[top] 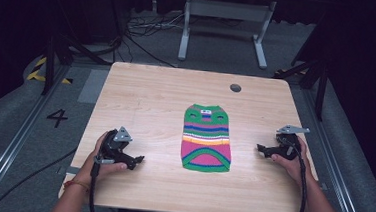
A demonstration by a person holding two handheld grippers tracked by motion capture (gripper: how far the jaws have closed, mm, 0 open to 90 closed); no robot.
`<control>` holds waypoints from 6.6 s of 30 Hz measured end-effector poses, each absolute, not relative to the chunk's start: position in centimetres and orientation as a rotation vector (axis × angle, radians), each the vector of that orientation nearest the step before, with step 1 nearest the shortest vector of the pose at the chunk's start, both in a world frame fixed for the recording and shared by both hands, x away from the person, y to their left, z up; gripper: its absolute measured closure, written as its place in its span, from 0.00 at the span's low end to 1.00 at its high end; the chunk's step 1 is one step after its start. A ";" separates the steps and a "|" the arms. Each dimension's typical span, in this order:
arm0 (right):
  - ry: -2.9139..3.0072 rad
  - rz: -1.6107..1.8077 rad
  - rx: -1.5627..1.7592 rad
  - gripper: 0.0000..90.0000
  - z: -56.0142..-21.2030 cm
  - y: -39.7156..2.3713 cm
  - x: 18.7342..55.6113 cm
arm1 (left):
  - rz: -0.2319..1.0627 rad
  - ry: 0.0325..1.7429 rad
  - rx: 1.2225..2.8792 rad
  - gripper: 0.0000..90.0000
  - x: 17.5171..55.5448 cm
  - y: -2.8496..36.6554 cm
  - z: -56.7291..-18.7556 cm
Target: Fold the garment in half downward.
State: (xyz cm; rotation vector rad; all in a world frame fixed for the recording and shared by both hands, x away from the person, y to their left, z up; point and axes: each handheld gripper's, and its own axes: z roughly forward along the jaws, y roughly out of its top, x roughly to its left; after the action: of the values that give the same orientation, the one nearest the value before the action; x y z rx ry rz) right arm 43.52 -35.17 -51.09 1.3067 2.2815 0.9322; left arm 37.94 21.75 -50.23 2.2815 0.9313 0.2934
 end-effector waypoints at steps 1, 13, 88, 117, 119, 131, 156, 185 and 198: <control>2.282 0.932 1.306 0.00 -51.1 -35.2 43.5 | 0.294 0.931 2.282 0.00 37.9 21.8 -50.2; 2.279 0.932 1.309 0.00 -51.1 -35.2 43.5 | 0.291 0.933 2.282 0.01 37.9 21.8 -50.2; 2.488 0.957 1.096 0.63 -49.1 -20.5 57.4 | 0.288 0.937 2.244 0.70 56.5 4.5 -49.8; 2.475 1.240 1.038 0.92 -46.7 -22.3 54.4 | 0.400 0.793 2.162 0.93 53.4 4.3 -46.2; 2.479 1.251 1.008 0.92 -46.1 -22.7 53.6 | 0.398 0.743 2.163 0.93 52.3 4.0 -45.8; 2.518 1.331 0.795 0.92 -44.8 -23.9 48.5 | 0.405 0.557 2.210 0.93 47.8 4.7 -44.0; 2.772 1.222 0.524 0.90 -47.5 -23.2 39.5 | 0.273 0.298 2.311 0.93 39.4 7.2 -46.1; 2.805 1.141 0.370 0.83 -47.5 -23.5 36.1 | 0.224 0.252 2.319 0.84 35.5 9.1 -47.3; 2.707 1.173 0.425 0.77 -46.8 -22.4 36.2 | 0.266 0.302 2.322 0.76 36.1 7.3 -48.0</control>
State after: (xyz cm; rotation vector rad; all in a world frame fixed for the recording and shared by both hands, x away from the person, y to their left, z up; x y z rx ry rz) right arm 36.19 -22.44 -46.80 0.4250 2.7070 1.1729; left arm 36.08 7.32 -47.99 2.3224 0.3023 0.2658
